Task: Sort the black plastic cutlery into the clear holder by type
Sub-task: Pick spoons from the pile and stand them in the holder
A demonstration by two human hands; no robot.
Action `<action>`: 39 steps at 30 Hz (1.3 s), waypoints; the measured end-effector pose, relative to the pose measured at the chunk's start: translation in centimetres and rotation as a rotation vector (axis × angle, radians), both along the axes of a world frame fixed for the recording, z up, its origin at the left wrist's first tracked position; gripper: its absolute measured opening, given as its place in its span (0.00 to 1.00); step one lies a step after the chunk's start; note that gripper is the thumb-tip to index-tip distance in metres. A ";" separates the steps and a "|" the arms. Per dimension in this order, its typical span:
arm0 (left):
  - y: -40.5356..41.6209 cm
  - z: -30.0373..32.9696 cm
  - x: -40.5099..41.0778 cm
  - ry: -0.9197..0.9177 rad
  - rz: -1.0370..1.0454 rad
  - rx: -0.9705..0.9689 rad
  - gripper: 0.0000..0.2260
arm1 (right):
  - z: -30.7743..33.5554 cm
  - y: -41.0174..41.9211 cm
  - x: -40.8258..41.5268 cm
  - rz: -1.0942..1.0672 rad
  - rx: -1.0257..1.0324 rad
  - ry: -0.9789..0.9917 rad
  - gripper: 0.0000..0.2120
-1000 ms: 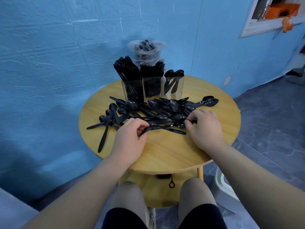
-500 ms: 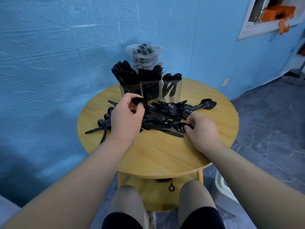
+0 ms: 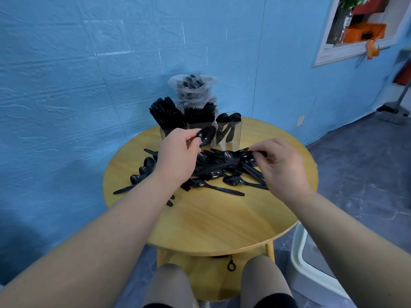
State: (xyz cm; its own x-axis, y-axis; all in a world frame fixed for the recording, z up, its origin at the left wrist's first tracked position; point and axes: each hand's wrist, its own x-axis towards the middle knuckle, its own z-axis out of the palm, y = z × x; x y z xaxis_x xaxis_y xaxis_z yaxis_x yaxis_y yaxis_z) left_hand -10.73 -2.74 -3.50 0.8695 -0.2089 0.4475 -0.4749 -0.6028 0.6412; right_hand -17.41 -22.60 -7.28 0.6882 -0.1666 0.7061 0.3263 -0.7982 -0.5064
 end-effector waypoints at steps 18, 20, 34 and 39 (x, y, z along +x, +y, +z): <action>-0.6 -0.6 -1.8 0.251 -0.336 0.148 0.20 | 2.0 3.4 1.6 -0.020 0.156 0.135 0.10; -0.5 -0.6 -1.7 0.224 -0.331 0.182 0.19 | 2.1 3.4 1.5 0.033 0.247 0.216 0.06; -3.0 0.4 -0.9 0.096 -0.325 0.198 0.08 | 3.3 3.6 1.5 0.214 0.721 0.123 0.09; -3.3 1.4 2.3 -0.150 -0.205 0.361 0.22 | 5.8 1.1 3.5 0.063 0.651 -0.061 0.09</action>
State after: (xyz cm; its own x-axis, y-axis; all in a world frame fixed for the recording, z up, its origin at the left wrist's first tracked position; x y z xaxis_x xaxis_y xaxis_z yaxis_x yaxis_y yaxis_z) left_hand -8.39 -6.05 -2.13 0.7243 -0.5370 0.4324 -0.6802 -0.6589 0.3211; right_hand -13.92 -21.50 -1.44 0.6726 -0.5338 0.5125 0.4060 -0.3129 -0.8586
